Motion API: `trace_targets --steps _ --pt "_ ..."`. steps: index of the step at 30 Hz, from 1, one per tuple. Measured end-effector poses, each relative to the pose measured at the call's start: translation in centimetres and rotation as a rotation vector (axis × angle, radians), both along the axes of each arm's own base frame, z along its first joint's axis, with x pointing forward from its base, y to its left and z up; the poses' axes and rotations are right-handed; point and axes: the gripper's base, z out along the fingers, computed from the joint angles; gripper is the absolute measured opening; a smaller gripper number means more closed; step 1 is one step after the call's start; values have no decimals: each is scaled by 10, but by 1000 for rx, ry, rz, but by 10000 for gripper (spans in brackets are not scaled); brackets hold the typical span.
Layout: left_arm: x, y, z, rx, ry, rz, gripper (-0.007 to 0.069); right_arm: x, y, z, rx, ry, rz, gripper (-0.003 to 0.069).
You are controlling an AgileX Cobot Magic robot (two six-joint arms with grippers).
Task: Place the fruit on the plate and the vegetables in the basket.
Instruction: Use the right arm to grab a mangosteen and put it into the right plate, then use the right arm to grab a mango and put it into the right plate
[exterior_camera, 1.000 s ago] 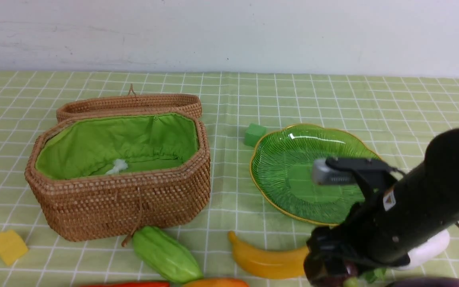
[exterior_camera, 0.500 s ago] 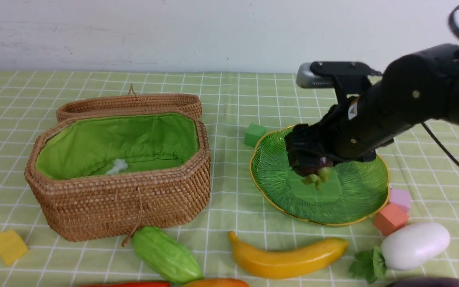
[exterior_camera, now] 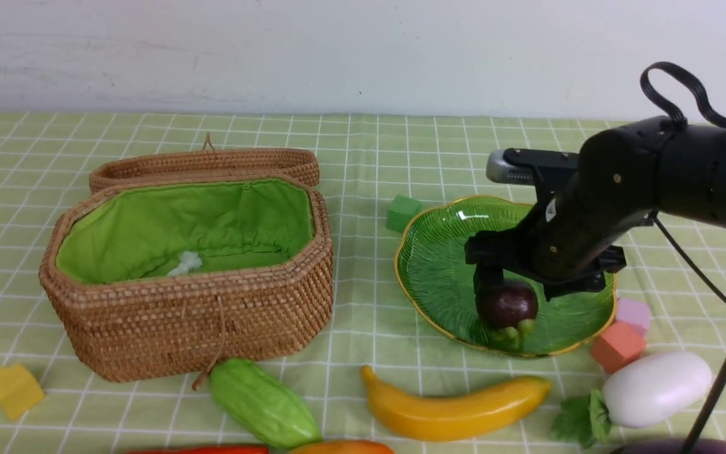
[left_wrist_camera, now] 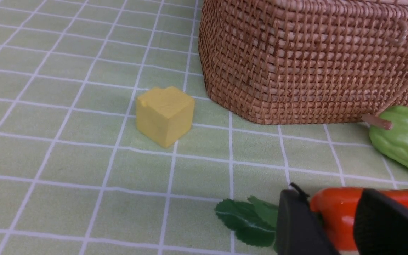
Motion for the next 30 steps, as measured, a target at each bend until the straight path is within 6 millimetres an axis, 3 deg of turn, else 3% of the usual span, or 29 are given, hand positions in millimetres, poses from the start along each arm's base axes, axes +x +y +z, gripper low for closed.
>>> trace_targets --steps 4,8,12,16,17,18,20,21,22,26,30 --pt "0 0 0 0 0 0 239 -2 -1 15 7 -28 7 659" --pt "0 0 0 0 0 0 239 -11 2 29 -40 -60 134 609" --pt "0 0 0 0 0 0 239 -43 30 50 -169 -117 543 544" --pt "0 0 0 0 0 0 239 -88 79 61 -205 -184 985 521" --pt "0 0 0 0 0 0 239 -91 81 61 -206 -187 1007 521" --pt "0 0 0 0 0 0 239 -110 100 57 -220 -216 1185 519" --pt "0 0 0 0 0 0 239 -125 111 51 -243 -231 1319 519" --pt "0 0 0 0 0 0 239 -146 125 41 -277 -251 1510 519" --pt "0 0 0 0 0 0 239 -152 128 38 -285 -258 1564 519" --pt "0 0 0 0 0 0 239 -164 140 25 -303 -277 1666 519" --pt "0 0 0 0 0 0 239 -160 149 11 -299 -287 1662 519"
